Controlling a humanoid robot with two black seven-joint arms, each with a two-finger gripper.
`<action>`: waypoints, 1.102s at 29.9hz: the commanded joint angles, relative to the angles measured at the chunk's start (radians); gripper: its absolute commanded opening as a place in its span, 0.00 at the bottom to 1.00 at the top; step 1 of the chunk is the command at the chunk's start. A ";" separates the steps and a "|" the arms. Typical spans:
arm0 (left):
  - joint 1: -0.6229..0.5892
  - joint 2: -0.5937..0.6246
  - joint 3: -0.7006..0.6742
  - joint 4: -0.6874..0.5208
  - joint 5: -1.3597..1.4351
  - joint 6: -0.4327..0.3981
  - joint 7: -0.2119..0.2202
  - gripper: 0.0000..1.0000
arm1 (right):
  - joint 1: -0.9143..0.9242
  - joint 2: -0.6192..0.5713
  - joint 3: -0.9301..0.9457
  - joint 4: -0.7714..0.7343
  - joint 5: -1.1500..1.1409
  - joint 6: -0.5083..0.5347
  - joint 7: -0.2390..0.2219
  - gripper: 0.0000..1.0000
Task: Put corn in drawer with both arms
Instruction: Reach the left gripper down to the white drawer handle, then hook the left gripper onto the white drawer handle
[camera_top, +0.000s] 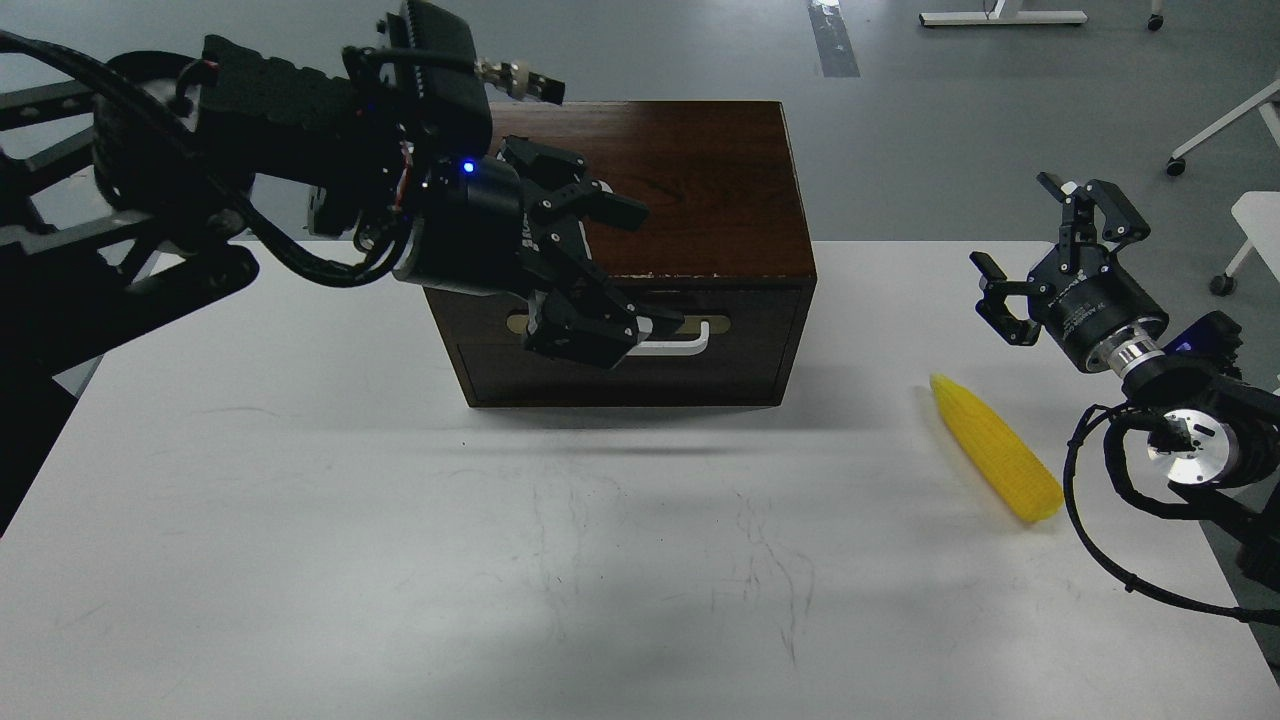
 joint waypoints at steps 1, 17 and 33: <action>-0.040 -0.062 0.065 0.040 0.093 0.000 0.001 0.98 | 0.001 0.000 0.004 0.000 0.000 0.000 0.000 1.00; -0.040 -0.197 0.188 0.146 0.245 0.000 0.001 0.98 | 0.000 -0.006 0.007 0.000 0.000 -0.005 0.000 1.00; -0.032 -0.275 0.237 0.267 0.245 0.000 0.001 0.98 | -0.005 -0.028 0.009 0.000 0.000 -0.005 0.000 1.00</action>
